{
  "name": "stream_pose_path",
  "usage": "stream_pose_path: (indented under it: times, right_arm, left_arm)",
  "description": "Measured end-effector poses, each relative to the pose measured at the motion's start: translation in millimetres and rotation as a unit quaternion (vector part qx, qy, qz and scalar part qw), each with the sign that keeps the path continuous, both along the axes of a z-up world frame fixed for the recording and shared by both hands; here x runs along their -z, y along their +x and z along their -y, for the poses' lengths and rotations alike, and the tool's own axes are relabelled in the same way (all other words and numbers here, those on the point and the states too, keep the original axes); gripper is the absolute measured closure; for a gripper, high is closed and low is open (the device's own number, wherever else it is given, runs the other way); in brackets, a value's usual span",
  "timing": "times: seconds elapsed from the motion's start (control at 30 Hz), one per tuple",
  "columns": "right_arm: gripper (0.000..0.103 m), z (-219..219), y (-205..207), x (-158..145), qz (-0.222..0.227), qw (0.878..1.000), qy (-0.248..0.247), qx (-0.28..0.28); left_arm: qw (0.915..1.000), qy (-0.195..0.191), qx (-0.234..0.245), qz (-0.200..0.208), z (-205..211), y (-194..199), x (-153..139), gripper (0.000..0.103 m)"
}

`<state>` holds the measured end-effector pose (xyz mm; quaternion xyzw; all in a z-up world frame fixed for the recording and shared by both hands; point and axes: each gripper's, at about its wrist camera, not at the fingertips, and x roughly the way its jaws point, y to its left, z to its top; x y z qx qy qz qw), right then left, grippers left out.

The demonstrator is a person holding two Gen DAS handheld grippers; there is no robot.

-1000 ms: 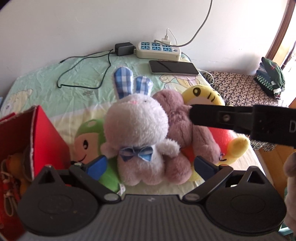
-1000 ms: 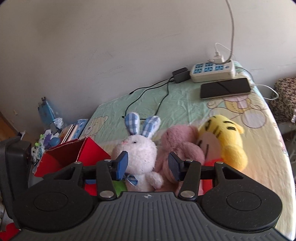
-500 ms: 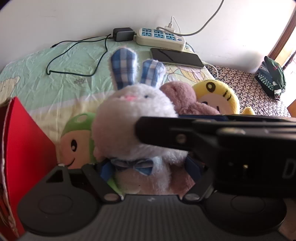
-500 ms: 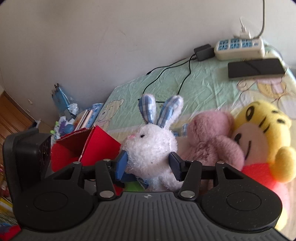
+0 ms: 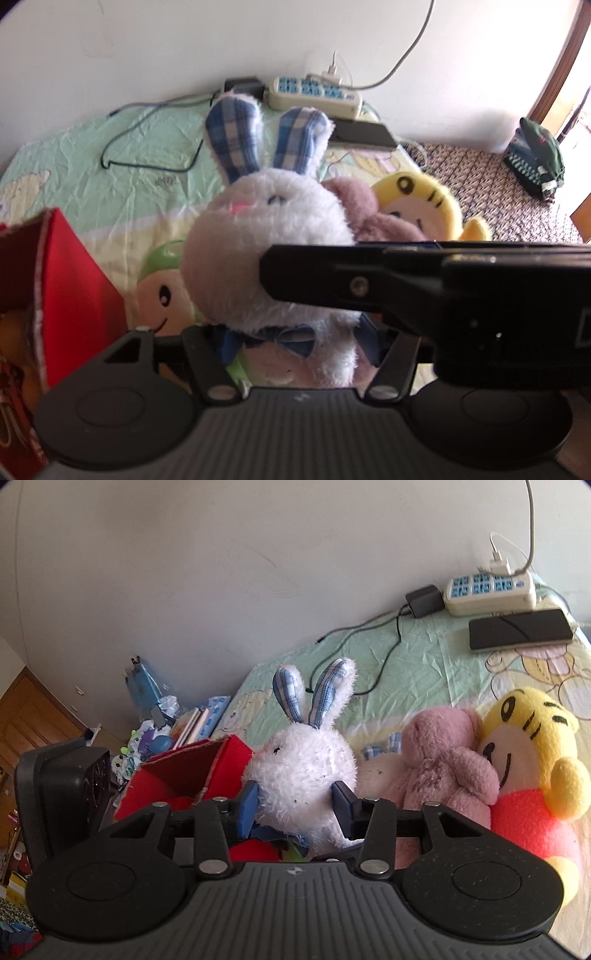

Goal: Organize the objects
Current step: 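Grasp the white bunny with blue plaid ears with the right tool and lift, then carry the bunny into the red box and open the right tool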

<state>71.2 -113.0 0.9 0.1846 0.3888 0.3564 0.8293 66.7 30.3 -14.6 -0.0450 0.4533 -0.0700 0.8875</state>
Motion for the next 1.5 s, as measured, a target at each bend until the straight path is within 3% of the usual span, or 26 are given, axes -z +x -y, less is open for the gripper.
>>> stream_pose_path:
  times: [0.33, 0.57, 0.77, 1.03, 1.33, 1.5]
  right_arm:
    - [0.056, -9, -35, -48, 0.078, 0.995, 0.061, -0.014]
    - [0.056, -68, -42, -67, 0.093, 0.991, 0.082, -0.052]
    - [0.056, -144, -39, -58, 0.042, 0.991, 0.110, -0.072]
    - [0.056, -238, -43, -20, -0.056, 0.989, 0.110, -0.083]
    - [0.056, -279, -39, 24, -0.146, 0.983, 0.090, -0.064]
    - [0.055, -294, -34, 29, -0.166, 0.983, 0.063, -0.051]
  left_arm:
    - [0.9955, 0.014, -0.023, 0.091, -4, -59, -63, 0.039]
    - [0.9886, 0.047, -0.058, 0.131, -50, -95, -95, 0.039]
    - [0.9849, 0.079, -0.089, 0.125, -116, -118, -97, 0.039]
    - [0.9841, 0.107, -0.122, 0.072, -201, -131, -58, 0.039]
    - [0.9874, 0.094, -0.126, 0.014, -267, -132, -16, 0.040]
    - [0.9883, 0.090, -0.123, -0.008, -281, -130, -3, 0.040]
